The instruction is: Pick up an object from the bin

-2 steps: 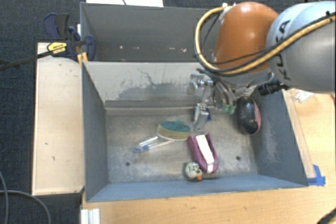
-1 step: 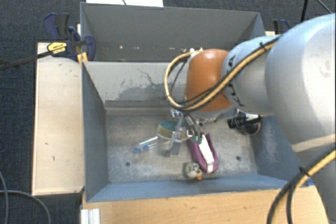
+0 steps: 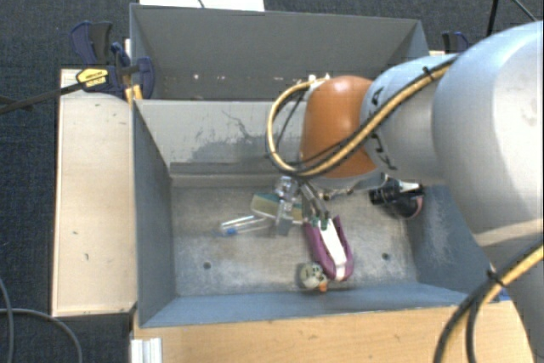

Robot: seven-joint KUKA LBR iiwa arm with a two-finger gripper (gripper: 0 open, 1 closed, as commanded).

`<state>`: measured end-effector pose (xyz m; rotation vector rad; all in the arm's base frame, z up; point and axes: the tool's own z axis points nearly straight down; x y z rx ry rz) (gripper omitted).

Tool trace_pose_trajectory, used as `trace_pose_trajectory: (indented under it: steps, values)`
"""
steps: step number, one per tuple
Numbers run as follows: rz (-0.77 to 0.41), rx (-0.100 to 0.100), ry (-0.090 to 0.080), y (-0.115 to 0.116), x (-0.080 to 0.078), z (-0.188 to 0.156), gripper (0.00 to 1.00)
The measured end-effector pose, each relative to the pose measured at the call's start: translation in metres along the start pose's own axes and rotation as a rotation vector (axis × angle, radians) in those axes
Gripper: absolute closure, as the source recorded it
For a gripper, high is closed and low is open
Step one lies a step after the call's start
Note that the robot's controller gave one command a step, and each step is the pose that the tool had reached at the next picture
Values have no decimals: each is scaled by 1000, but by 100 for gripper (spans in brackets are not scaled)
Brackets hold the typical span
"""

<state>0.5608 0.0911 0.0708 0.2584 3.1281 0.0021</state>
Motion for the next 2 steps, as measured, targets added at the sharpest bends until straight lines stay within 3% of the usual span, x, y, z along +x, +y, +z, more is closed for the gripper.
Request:
trace_pose_trajectory:
  steps: [1, 2]
  values:
    - [62, -2, -5, -8, 16, -119, 100]
    - [74, -3, -7, 9, 47, -233, 100]
